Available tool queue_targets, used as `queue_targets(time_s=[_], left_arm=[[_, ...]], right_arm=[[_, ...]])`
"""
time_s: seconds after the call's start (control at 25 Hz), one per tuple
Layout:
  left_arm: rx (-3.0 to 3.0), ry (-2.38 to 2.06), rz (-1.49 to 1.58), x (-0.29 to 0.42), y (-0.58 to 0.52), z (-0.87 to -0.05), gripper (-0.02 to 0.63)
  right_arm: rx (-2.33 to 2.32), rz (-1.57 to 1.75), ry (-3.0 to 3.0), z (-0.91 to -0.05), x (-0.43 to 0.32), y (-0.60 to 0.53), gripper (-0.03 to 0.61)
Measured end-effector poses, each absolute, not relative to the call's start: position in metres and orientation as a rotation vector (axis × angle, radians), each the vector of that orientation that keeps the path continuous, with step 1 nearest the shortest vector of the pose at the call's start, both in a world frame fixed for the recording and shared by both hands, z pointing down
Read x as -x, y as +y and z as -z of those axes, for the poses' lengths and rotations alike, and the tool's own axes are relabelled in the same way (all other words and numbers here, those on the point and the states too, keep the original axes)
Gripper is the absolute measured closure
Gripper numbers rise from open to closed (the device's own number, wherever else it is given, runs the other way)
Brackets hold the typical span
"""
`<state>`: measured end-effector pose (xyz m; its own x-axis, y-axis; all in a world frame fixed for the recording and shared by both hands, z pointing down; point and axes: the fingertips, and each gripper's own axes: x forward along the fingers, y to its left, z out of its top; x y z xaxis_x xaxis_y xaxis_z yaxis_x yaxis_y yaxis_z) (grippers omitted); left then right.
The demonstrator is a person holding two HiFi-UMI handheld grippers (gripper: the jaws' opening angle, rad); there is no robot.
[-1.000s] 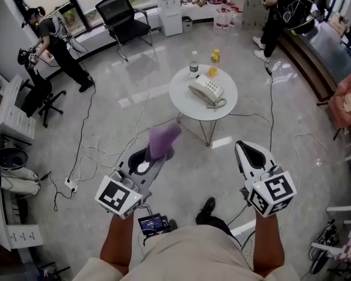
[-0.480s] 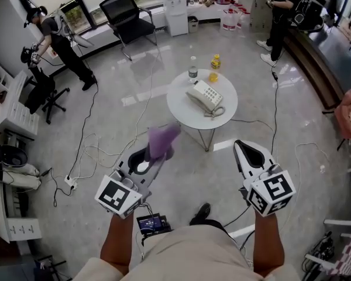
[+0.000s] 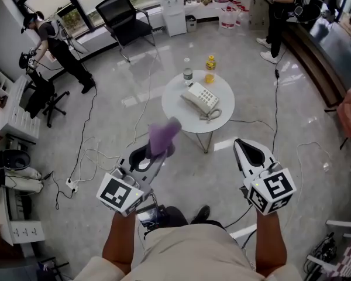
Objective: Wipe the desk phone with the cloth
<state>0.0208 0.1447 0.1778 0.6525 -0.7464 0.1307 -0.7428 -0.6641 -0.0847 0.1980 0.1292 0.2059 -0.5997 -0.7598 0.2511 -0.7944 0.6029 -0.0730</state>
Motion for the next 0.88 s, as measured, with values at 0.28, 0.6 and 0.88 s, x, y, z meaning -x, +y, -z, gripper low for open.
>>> queue_targets(time_s=[0.28, 0.6, 0.88], left_arm=[[2.848, 1.216, 0.210, -0.019, 0.084, -0.186, 0.523], [2.934, 1.097, 0.186, -0.020, -0.011, -0.202, 0.523], [2.996, 1.076, 0.187, -0.008, -0.073, -0.236, 0.523]], right_arm=[[-1.357, -0.285, -2.583, -0.222, -0.202, 0.098, 0.586], [-1.456, -0.312, -2.518, -0.237, -0.197, 0.032, 0.586], [-1.407, -0.328, -2.524, -0.257, -0.173, -0.037, 0.584]])
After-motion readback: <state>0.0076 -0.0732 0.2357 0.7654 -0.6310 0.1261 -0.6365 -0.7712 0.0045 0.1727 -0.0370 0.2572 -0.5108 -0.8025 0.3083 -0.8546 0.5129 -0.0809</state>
